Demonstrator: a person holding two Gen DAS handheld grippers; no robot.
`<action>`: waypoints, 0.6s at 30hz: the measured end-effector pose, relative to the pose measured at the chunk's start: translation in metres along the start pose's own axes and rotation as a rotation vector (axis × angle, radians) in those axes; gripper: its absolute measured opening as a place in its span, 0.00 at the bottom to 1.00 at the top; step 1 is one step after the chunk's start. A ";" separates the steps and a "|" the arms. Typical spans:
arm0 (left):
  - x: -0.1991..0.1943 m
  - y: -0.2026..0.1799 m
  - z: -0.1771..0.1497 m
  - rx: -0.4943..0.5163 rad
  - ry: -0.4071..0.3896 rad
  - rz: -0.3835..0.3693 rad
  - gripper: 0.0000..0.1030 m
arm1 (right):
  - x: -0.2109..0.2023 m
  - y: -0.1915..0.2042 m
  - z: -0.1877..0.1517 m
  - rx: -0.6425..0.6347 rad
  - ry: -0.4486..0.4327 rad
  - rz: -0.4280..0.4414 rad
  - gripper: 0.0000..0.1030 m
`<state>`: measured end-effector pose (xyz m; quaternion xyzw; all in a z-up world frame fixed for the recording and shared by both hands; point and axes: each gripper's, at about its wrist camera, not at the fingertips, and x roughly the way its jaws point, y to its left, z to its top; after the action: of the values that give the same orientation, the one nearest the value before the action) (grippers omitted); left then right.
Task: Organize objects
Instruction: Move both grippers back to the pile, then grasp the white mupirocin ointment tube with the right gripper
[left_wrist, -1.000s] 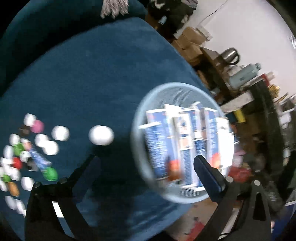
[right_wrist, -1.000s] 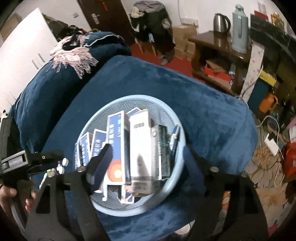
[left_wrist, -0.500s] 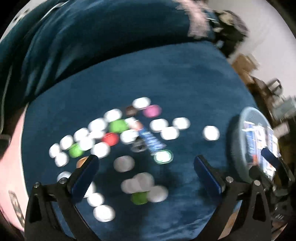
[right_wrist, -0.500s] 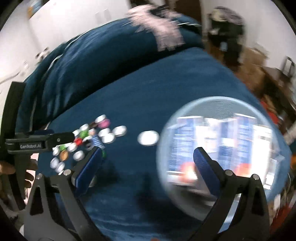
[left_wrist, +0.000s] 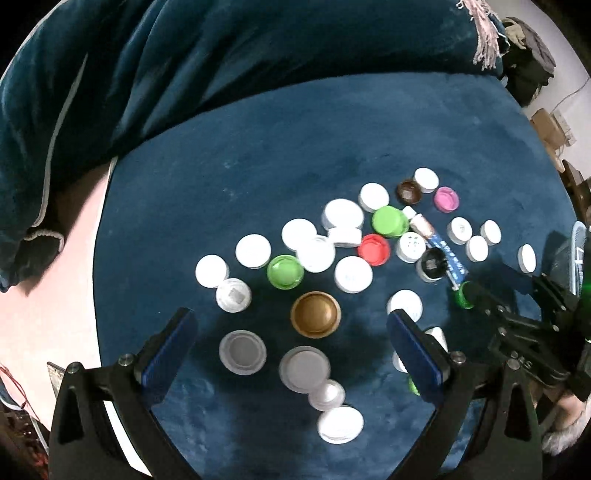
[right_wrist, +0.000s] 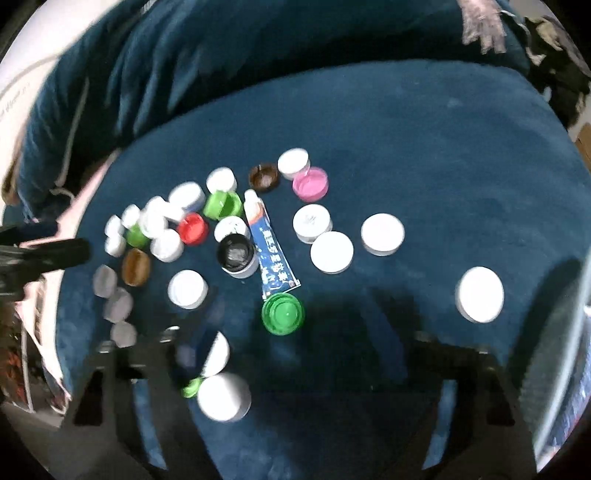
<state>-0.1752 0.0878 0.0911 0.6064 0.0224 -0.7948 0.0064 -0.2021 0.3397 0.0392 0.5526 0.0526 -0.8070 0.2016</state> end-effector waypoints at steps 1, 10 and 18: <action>0.000 0.000 0.001 -0.001 0.002 -0.001 0.99 | 0.005 0.002 0.001 -0.012 0.008 -0.004 0.60; 0.009 0.011 0.003 -0.010 0.027 -0.017 0.99 | 0.034 0.013 0.016 -0.093 0.055 -0.043 0.38; 0.014 0.006 0.002 0.012 0.050 -0.012 0.99 | 0.038 0.017 0.016 -0.170 0.080 -0.071 0.31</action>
<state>-0.1808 0.0818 0.0781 0.6259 0.0215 -0.7796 -0.0028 -0.2212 0.3087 0.0132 0.5630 0.1485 -0.7835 0.2168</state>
